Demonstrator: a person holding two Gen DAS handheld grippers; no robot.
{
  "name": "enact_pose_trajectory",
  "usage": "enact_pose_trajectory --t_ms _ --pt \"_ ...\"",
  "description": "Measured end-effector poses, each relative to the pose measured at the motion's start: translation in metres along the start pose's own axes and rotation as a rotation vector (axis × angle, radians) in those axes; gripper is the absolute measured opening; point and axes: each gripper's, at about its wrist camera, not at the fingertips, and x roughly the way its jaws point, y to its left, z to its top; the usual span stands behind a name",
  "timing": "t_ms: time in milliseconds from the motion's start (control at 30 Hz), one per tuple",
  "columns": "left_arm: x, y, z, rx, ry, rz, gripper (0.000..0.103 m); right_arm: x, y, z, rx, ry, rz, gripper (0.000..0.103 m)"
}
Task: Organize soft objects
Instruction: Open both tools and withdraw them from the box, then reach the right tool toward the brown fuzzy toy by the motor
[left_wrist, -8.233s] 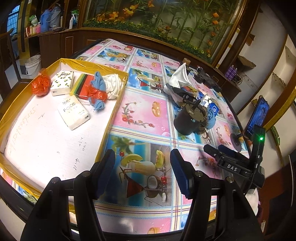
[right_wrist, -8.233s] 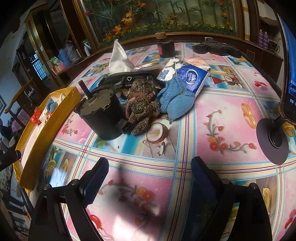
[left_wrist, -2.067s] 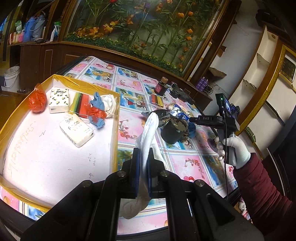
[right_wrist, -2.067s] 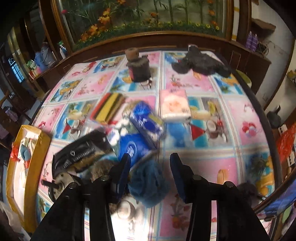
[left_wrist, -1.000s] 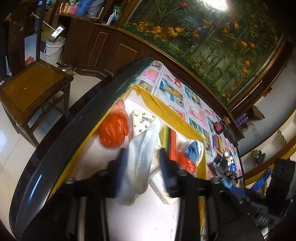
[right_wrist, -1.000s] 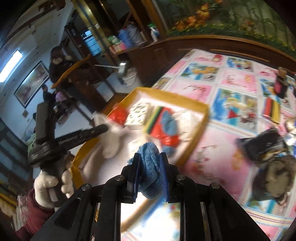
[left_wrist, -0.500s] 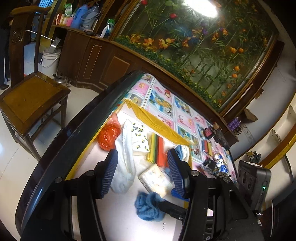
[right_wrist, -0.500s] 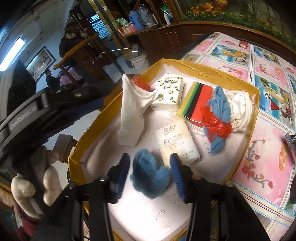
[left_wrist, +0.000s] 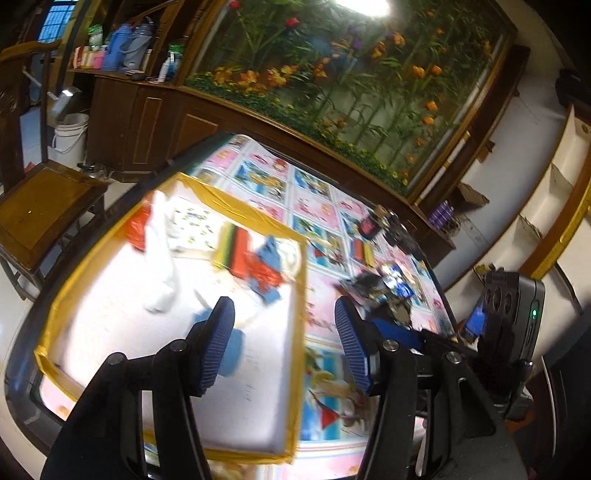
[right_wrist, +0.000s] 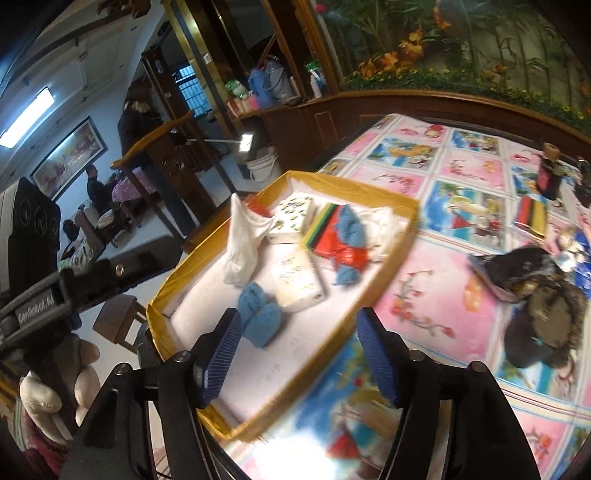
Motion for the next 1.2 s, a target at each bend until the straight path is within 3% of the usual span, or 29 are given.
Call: enact_pose_trajectory --t_ms 267,567,800,933,1200 --pt "0.017 -0.048 -0.024 0.038 0.069 -0.028 0.055 -0.057 -0.047 -0.033 0.033 -0.049 -0.061 0.069" --pt "0.046 -0.080 -0.039 0.076 0.147 0.001 0.055 -0.087 -0.105 -0.044 0.096 -0.091 -0.127 0.070" --pt "0.059 -0.086 -0.040 0.091 0.180 0.007 0.055 -0.094 -0.135 -0.040 0.129 -0.106 -0.174 0.072" --pt "0.062 -0.083 -0.036 0.089 0.178 0.018 0.055 -0.102 -0.154 -0.030 0.135 -0.153 -0.247 0.072" --pt "0.081 -0.078 -0.026 0.084 0.206 0.010 0.055 -0.095 -0.205 -0.017 0.274 -0.176 -0.314 0.073"
